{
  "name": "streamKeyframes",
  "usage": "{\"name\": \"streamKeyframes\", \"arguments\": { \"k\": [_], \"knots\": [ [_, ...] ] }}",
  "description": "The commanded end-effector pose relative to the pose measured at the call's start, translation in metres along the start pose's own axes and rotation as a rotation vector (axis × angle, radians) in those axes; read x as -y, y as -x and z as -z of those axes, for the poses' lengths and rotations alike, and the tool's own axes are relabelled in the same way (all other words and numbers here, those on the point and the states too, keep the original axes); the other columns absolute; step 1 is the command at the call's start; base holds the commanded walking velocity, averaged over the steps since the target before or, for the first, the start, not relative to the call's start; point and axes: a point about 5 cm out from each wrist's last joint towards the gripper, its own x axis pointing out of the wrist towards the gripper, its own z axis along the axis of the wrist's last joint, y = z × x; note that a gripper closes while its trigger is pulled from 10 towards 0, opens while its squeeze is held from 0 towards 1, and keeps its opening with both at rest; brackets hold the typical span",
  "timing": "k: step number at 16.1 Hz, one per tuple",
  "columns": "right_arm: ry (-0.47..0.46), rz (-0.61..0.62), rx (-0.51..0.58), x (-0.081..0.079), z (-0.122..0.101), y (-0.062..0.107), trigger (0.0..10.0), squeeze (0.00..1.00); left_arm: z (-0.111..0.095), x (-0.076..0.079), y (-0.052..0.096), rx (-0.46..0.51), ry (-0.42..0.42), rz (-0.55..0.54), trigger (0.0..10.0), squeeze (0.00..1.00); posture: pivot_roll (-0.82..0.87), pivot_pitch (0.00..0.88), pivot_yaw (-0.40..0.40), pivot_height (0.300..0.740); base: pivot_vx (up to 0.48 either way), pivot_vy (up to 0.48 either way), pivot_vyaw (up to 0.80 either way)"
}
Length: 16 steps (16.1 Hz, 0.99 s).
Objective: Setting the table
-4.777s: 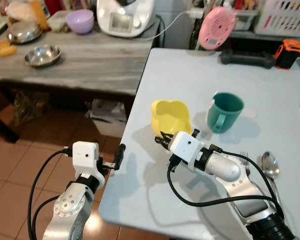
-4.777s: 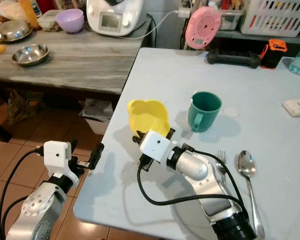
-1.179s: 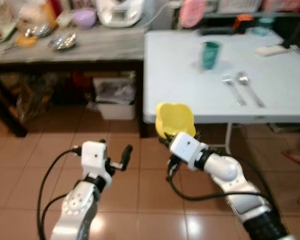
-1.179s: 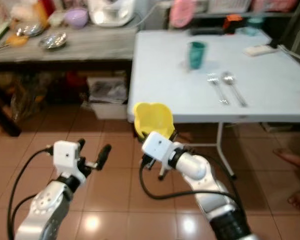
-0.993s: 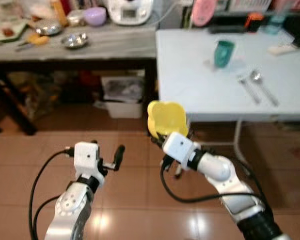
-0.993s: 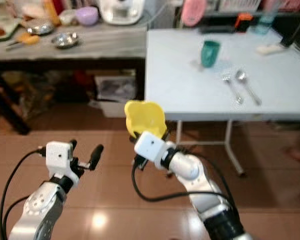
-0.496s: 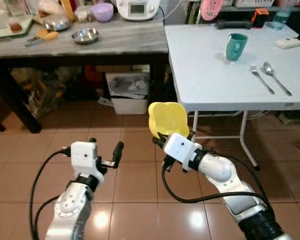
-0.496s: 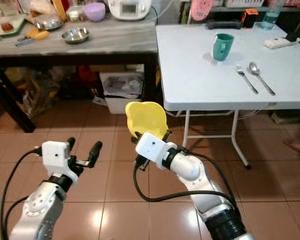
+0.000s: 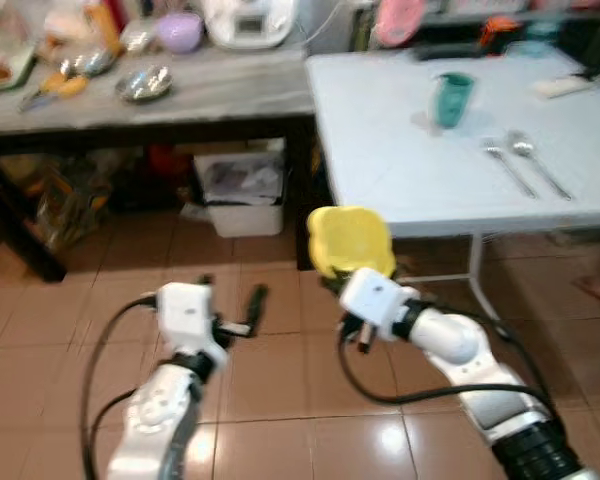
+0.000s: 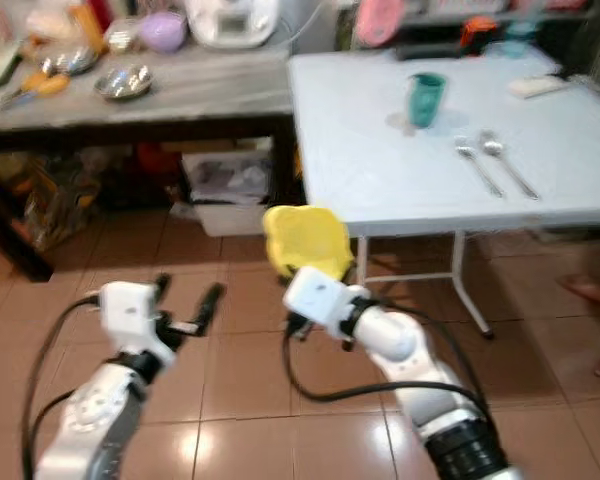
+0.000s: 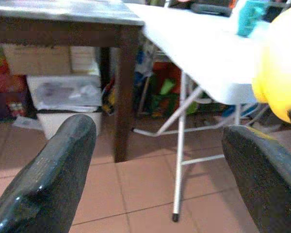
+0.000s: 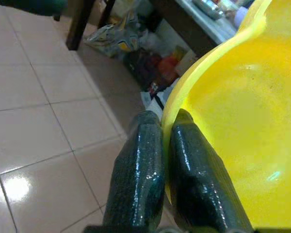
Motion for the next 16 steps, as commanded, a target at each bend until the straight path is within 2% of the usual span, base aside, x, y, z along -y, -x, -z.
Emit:
{"name": "streamKeyframes", "arguments": {
  "k": [1, 9, 13, 16],
  "knots": [
    [0.011, -0.019, 0.056, -0.0040, -0.0134, -0.0075, 10.0, 0.00, -0.0014, -0.0120, 0.0039, -0.002, -0.018, -0.041, 10.0, 0.00, -0.12, 0.086, 0.056, 0.740, 0.446, 0.000, 0.00],
    [0.012, -0.016, 0.054, -0.0047, -0.0131, -0.0075, 10.0, 0.00, -0.0007, -0.0126, 0.0031, -0.013, -0.021, -0.039, 10.0, 0.00, -0.12, 0.089, 0.060, 0.740, 0.427, 0.000, 0.00],
    [0.012, -0.015, 0.061, -0.0046, -0.0143, -0.0081, 10.0, 0.00, 0.0019, -0.0166, 0.0021, -0.038, 0.008, -0.098, 10.0, 0.00, -0.12, 0.088, 0.059, 0.740, 0.000, 0.000, 0.00],
    [0.014, -0.014, 0.068, -0.0041, -0.0157, -0.0093, 10.0, 0.00, 0.0003, -0.0135, 0.0000, -0.027, -0.018, -0.075, 10.0, 0.00, -0.12, 0.086, 0.059, 0.740, 0.000, 0.000, 0.00]
  ]
}}
